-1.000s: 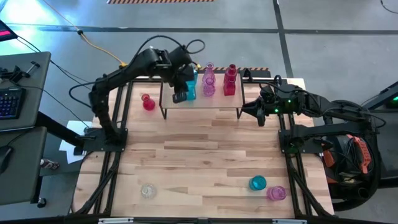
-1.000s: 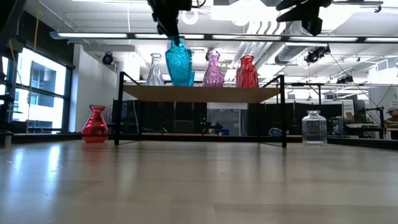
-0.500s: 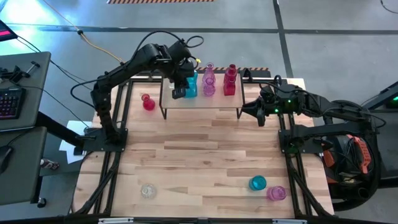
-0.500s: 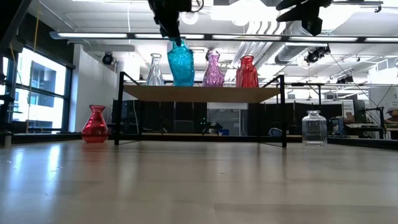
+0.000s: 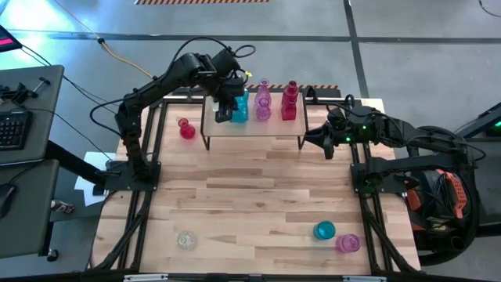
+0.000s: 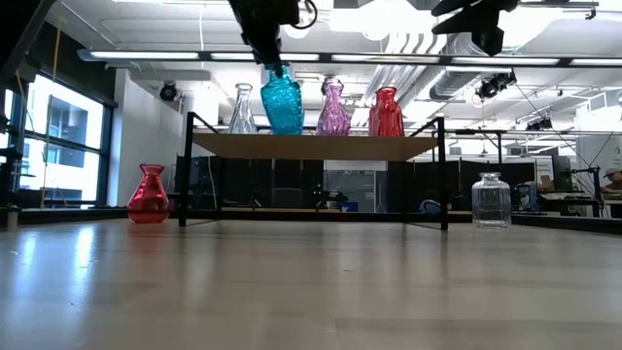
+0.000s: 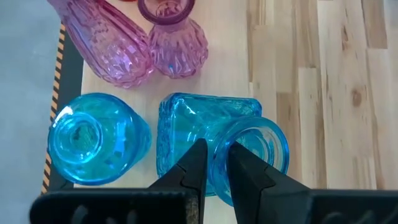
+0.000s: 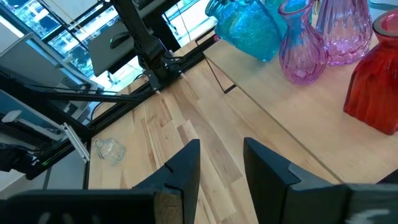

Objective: Sort vases onto shelf
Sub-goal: Put the left blue flower vase on the shelf aligned with the other blue flower vase

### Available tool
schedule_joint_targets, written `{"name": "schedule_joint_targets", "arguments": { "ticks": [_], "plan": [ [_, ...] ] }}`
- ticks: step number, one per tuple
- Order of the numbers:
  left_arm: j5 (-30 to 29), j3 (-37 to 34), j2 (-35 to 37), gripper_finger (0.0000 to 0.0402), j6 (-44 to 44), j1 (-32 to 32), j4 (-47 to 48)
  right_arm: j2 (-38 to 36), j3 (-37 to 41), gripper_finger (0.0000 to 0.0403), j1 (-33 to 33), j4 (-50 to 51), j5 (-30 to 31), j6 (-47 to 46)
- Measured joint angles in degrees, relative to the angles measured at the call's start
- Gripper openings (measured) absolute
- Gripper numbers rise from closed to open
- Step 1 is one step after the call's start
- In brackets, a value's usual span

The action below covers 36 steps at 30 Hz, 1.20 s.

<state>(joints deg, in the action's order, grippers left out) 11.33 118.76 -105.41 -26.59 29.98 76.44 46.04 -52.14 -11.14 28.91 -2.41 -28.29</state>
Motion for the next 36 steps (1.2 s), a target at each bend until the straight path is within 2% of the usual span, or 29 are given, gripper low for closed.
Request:
{"name": "schedule_joint_targets", "arguments": {
  "ticks": [20,36],
  "plan": [
    [-1.3,0.0,-0.8,0.0073,0.8,0.0,-0.2,0.0,0.0,0.0103,0.0,0.0,0.2,-0.1],
    [-3.7,0.0,-0.8,0.0093,2.0,0.0,-5.1,0.0,0.0,0.0103,0.0,0.0,0.0,0.1]
  ]
}}
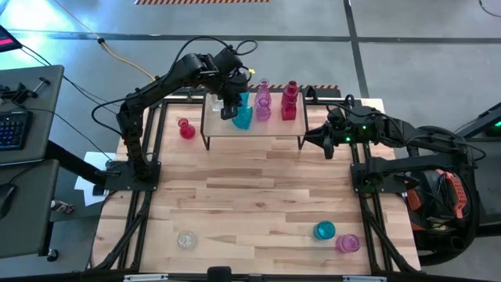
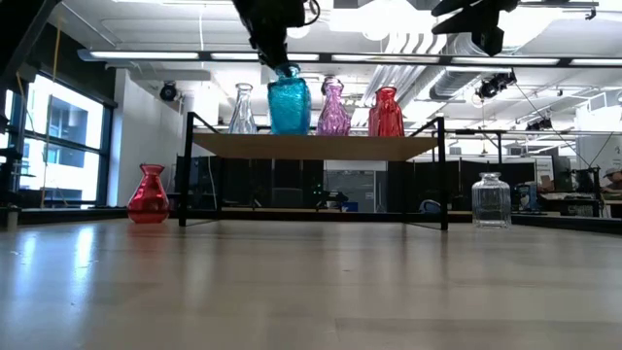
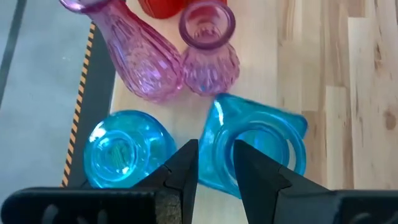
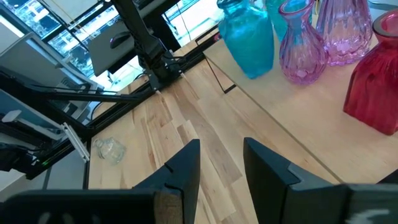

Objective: Sort vases onto shelf
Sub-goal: Put the left blue flower vase on the shelf aligned with the other blue flower vase

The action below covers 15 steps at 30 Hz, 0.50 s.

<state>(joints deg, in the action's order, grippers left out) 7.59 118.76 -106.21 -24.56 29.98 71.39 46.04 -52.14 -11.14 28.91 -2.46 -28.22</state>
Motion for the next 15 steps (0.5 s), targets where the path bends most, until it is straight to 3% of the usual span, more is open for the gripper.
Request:
{"name": "schedule_joint_targets", "arguments": {
  "ticks": [15],
  "plan": [
    [-1.2,0.0,0.0,0.0093,2.0,0.0,-1.5,0.0,0.0,0.0103,0.0,0.0,0.0,-0.2]
  ]
}}
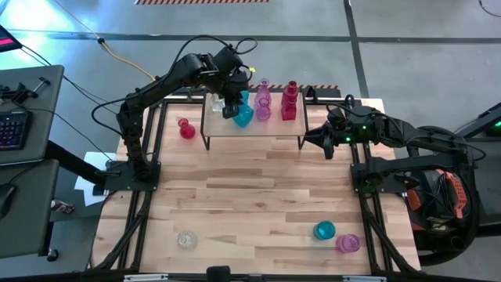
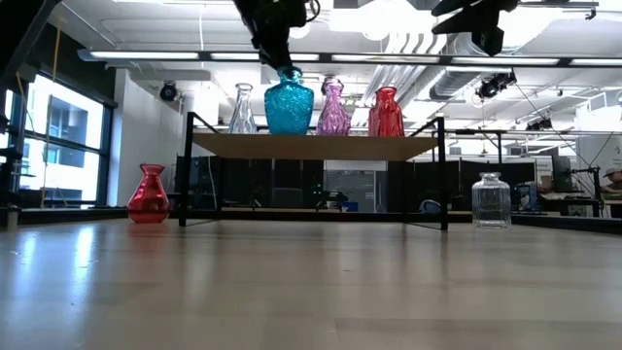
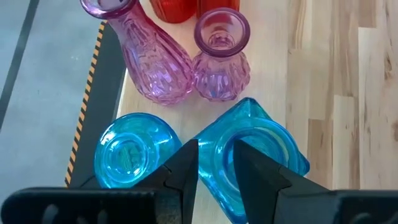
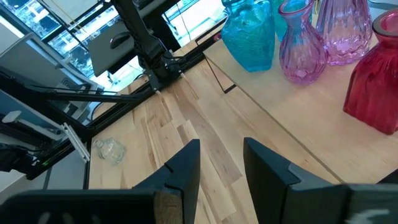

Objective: Sort vases onto shelf
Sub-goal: Put the left blue flower vase on the shelf aligned with the other blue flower vase

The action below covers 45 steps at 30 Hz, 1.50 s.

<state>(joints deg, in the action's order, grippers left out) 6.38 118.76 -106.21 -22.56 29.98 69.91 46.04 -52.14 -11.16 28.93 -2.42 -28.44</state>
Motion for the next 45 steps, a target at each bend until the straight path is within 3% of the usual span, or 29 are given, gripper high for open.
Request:
{"name": "schedule_joint_targets", "arguments": {
  "ticks": [11,27,33,45],
  "plan": [
    [-2.2,3.4,0.2,0.0093,1.4,-1.4,-0.3,0.0,0.0,0.0103,0.0,0.0,0.0,0.2],
    [-3.3,4.4,0.2,0.0093,8.1,-10.5,4.0,0.0,0.0,0.0103,0.0,0.0,0.2,0.3],
    [-6.7,4.3,0.2,0.0093,12.2,-12.2,7.1,0.0,0.0,0.0103,0.0,0.0,0.2,0.2],
    [-7.1,-3.1,0.2,0.0092,17.5,-13.5,6.1,0.0,0.0,0.0103,0.0,0.0,0.0,0.2]
  ]
}}
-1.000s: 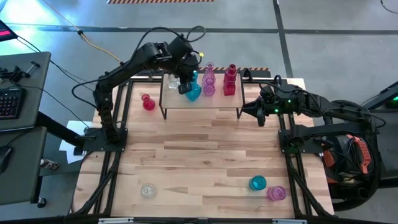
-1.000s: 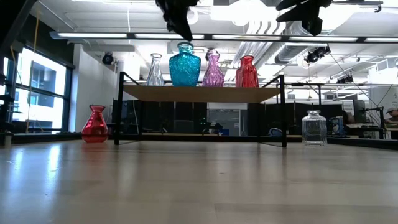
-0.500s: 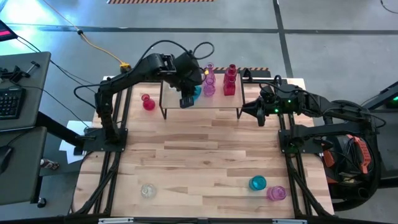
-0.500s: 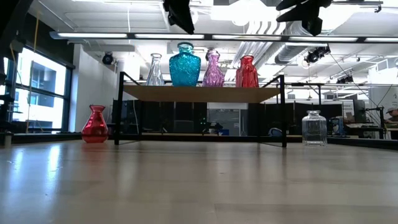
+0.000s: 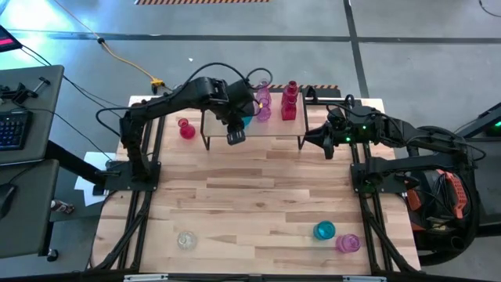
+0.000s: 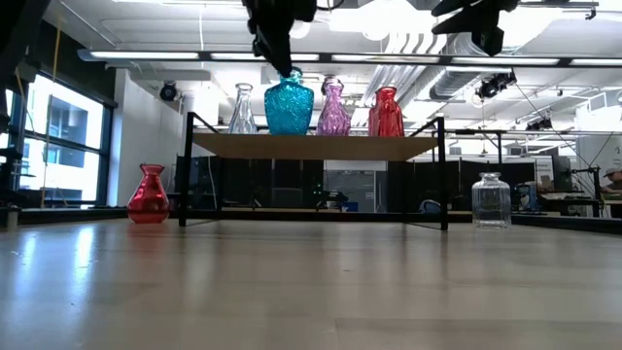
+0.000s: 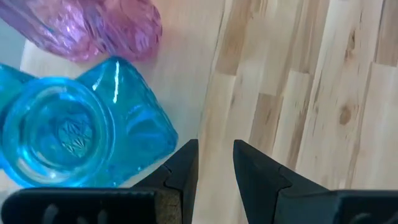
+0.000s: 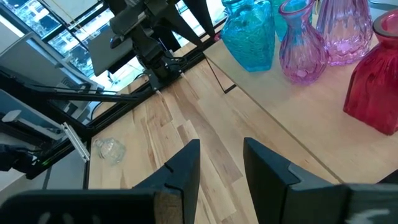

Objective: Sort vases onto shelf
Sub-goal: Put the left blue flower vase on the shelf aligned with the other blue flower vase

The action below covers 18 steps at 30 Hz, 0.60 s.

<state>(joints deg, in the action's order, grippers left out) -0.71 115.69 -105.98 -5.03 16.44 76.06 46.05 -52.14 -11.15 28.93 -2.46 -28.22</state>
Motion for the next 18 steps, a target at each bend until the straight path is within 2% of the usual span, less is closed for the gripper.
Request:
{"name": "schedule_joint_targets", "arguments": {
  "ticks": [18],
  "plan": [
    [-1.4,-0.7,0.0,0.0092,-2.1,1.2,-1.5,0.0,0.0,0.0103,0.0,0.0,0.0,-0.2]
  ]
}}
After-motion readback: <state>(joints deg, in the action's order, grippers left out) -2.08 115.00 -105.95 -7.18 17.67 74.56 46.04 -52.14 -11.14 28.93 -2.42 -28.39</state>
